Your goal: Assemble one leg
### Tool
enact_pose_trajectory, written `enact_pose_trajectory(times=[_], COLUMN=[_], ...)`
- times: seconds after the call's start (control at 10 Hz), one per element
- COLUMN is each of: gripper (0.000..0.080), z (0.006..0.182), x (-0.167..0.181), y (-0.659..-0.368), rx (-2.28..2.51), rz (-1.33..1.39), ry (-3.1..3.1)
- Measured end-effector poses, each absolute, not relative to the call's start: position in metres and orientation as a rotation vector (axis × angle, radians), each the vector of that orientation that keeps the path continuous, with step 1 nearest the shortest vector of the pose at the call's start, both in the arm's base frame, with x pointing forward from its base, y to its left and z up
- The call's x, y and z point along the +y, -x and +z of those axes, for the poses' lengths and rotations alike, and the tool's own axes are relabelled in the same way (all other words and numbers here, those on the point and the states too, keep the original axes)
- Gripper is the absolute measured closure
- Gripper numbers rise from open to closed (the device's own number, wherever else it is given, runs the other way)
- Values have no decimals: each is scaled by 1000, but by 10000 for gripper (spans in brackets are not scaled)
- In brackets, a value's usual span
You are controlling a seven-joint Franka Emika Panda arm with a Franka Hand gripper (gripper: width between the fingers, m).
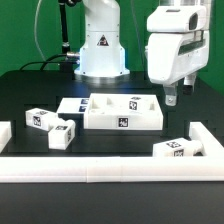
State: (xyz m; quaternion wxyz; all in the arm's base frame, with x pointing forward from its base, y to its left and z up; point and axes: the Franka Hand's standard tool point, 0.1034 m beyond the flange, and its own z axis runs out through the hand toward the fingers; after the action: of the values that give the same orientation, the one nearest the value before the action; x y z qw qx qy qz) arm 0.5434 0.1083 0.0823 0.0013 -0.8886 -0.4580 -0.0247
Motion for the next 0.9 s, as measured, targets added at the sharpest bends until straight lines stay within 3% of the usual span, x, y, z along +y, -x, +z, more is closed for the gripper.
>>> enact_pose_trajectory(times=[0.6, 0.9], gripper=[150, 150], z=[81, 78], x=[107, 100], y=[-541, -493], rx=[-1418, -1125], rz=[-76, -87], ry=[2799, 2929])
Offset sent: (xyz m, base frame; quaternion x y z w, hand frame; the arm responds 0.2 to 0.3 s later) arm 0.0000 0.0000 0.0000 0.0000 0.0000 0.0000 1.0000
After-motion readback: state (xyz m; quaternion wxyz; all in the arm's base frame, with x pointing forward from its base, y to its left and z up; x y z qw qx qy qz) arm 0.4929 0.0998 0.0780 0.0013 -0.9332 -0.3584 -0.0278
